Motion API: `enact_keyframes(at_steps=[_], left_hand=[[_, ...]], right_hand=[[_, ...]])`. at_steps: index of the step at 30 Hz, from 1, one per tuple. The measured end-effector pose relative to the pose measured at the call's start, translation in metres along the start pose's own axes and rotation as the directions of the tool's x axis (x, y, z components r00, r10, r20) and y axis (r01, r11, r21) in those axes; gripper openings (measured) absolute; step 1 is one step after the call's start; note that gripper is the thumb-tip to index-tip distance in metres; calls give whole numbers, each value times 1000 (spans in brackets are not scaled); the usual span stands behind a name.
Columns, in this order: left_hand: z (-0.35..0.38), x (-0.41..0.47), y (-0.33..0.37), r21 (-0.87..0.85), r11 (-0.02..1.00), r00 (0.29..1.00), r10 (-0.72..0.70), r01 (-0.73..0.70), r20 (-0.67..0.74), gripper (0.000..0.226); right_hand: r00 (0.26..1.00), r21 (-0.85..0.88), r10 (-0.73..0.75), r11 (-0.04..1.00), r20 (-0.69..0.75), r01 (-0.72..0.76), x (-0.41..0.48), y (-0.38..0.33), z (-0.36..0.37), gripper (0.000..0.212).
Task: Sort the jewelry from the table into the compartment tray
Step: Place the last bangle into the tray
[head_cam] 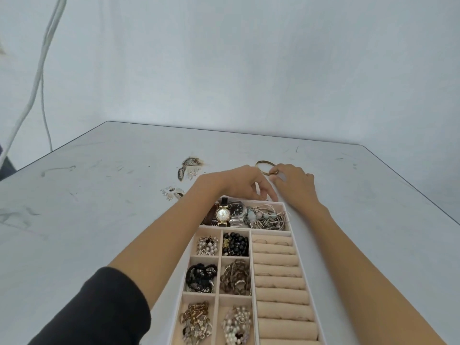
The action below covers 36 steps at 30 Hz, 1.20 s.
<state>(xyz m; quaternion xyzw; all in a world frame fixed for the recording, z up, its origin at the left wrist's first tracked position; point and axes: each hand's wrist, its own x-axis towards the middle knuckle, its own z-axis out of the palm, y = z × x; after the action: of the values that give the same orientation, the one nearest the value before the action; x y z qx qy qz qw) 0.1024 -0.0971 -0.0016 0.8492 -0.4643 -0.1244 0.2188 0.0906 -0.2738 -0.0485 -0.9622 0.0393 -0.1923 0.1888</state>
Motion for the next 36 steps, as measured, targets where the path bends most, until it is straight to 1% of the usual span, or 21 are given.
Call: enact_keyframes(at_steps=[3, 5, 7, 9, 11, 14, 17, 20, 23, 25, 26, 28, 30, 31, 33, 34, 36], left_hand=[[-1, -1, 0, 37, 999, 998, 22, -19, -61, 21], [-3, -2, 0, 54, 999, 997, 14, -10, -80, 11], [-5, -2, -2, 86, 996, 996, -10, 17, -90, 7], [-6, -3, -5, 99, 992, 994, -64, 73, -91, 14], [-8, -3, -9, 83, 984, 985, -149, 156, -84, 19], [-11, -6, -13, 81, 957, 960, -274, 279, -64, 19], [-12, -10, -14, 68, 938, 940, -337, 340, -52, 20], [-11, -15, -15, 44, 936, 936, -346, 348, -60, 16], [-11, -22, -15, 12, 950, 946, -308, 311, -104, 14], [-13, -32, -18, -46, 957, 942, -291, 287, -170, 16], [-14, -39, -20, -100, 957, 932, -288, 272, -222, 16], [-16, -55, -25, -238, 946, 883, -296, 219, -364, 14], [-15, -74, -28, -343, 925, 796, -329, 164, -507, 11], [-14, -85, -29, -396, 906, 748, -365, 149, -555, 10], [-9, -107, -28, -492, 861, 670, -441, 129, -597, 10], [-6, -119, -29, -531, 838, 647, -475, 125, -597, 11], [-1, -140, -28, -594, 795, 623, -527, 121, -578, 11]], right_hand=[[1000, 7, 3, 1000, 3, -3, -1, 0, -1, 22], [1000, 10, 3, 1000, 3, -3, -1, -1, -1, 21], [1000, 16, -1, 1000, 2, 1, -1, -1, -1, 21], [1000, 22, -1, 1000, 2, 1, -2, 0, -2, 21], [1000, 23, 3, 1000, 1, -3, -2, -1, -2, 21], [1000, 14, 3, 1000, -2, -3, -2, -2, -3, 19], [1000, 27, 11, 1000, -9, -10, -3, -3, -4, 15], [1000, 71, 5, 997, -9, -4, -4, -3, -5, 12], [1000, 91, -4, 996, -10, 5, -4, -3, -6, 9], [1000, 144, 25, 989, 3, -25, -4, -3, -7, 8], [999, 189, 46, 981, 6, -47, -5, -2, -8, 6], [997, 296, 75, 952, 6, -73, -5, -1, -11, 2], [997, 359, 79, 930, 11, -78, -6, -1, -15, 4], [997, 369, 78, 926, 14, -78, -6, -1, -16, 6], [996, 387, 83, 918, 20, -84, -6, -3, -20, 10], [995, 409, 95, 907, 36, -102, -6, -4, -23, 14], [986, 458, 129, 873, 109, -165, -6, -6, -30, 24]])
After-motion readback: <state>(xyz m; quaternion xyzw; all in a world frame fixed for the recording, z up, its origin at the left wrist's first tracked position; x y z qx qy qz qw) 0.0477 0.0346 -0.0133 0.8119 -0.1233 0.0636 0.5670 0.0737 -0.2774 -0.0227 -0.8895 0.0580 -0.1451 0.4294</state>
